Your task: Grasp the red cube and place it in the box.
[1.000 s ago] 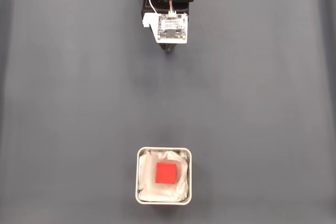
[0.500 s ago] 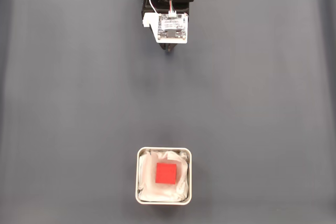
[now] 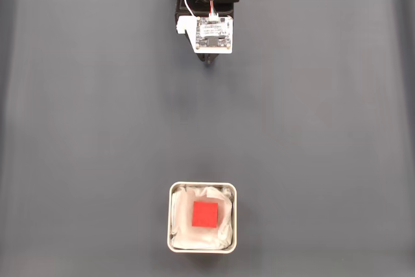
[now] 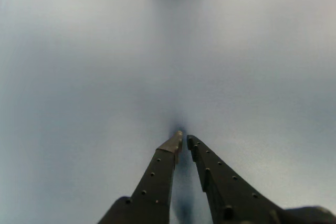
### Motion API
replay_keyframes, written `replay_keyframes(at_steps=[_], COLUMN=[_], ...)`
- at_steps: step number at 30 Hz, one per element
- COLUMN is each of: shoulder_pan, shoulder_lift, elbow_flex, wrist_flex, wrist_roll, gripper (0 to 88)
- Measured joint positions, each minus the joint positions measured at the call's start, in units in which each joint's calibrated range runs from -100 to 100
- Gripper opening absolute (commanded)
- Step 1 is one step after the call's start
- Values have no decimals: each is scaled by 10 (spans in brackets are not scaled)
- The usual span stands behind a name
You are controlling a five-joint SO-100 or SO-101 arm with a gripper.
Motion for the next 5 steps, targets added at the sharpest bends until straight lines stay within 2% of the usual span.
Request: replay_keyframes(at_steps=[5], shoulder_pan=[0], shoulder_lift=[0], elbow_flex=[0], wrist_flex=[0], wrist_roll=[0], gripper=[2])
